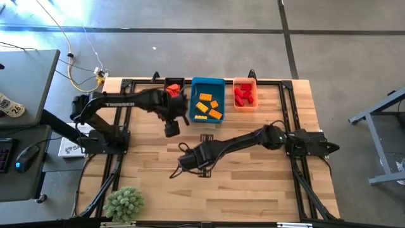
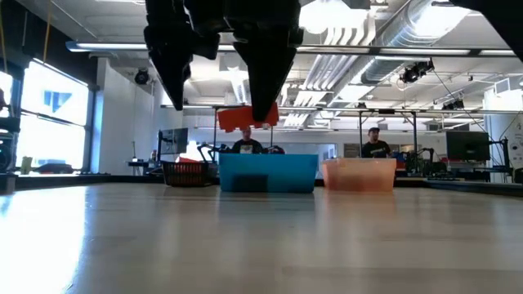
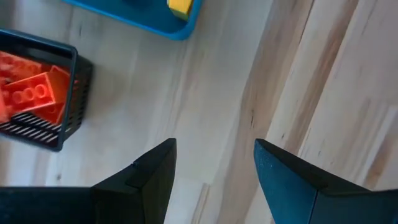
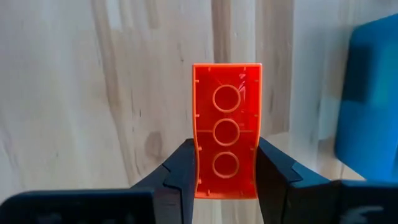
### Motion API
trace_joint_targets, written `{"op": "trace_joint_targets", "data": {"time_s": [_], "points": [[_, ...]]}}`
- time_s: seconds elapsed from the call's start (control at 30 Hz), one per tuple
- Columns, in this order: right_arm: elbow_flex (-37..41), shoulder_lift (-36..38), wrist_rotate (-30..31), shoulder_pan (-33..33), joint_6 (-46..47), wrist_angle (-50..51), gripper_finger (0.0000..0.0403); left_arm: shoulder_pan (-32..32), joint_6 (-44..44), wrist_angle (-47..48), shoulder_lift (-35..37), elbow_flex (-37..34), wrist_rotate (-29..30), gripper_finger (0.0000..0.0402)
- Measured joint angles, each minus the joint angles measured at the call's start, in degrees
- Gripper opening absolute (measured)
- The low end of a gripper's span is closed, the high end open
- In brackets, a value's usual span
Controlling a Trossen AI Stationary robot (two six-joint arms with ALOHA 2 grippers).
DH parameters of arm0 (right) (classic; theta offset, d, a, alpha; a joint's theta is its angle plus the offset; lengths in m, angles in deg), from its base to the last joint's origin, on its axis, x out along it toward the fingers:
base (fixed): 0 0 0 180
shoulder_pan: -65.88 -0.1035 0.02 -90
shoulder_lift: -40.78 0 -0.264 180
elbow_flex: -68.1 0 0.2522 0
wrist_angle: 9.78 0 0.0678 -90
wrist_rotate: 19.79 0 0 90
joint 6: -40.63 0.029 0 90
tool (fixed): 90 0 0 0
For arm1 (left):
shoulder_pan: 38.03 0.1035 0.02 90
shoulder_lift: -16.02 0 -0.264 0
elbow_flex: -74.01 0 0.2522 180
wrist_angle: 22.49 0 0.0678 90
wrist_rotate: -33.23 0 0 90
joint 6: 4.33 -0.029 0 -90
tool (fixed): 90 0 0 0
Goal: Sort & place blocks by color
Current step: Put the orange game piece into the black bin
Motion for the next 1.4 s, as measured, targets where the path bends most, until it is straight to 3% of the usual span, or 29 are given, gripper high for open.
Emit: {"op": "trace_joint_targets", "data": {"time_s": [0.27, 0.47, 0.73, 0.87, 1.1, 1.4], "points": [[0.0, 0.0, -0.1, 2.2, 0.5, 0.2, 0.0097, 9.8, -5.8, -2.7, 0.0, 0.0, -14.2, 0.0203], [0.0, 0.0, 0.0, 4.5, 1.5, 0.1, 0.0097, 15.5, -9.4, -3.5, -0.2, 0.0, -21.2, 0.0203], [0.0, 0.0, 0.0, 7.4, 1.2, -2.3, 0.0097, 19.8, -12.2, -3.6, -0.2, 0.0, -22.2, 0.0203], [0.0, 0.0, 0.0, 8.5, -0.1, -4.7, 0.0097, 22.2, -12.0, -4.4, -0.2, 0.0, -26.0, 0.0203], [-0.7, 0.6, 0.0, 10.6, -6.4, -8.9, 0.0097, 26.5, -8.0, -5.8, -0.2, 0.0, -34.1, 0.0203], [-0.7, 4.2, 0.2, 13.4, -16.7, -9.5, 0.0097, 30.3, -0.3, -6.3, -0.3, 0.0, -34.4, 0.0203]]}}
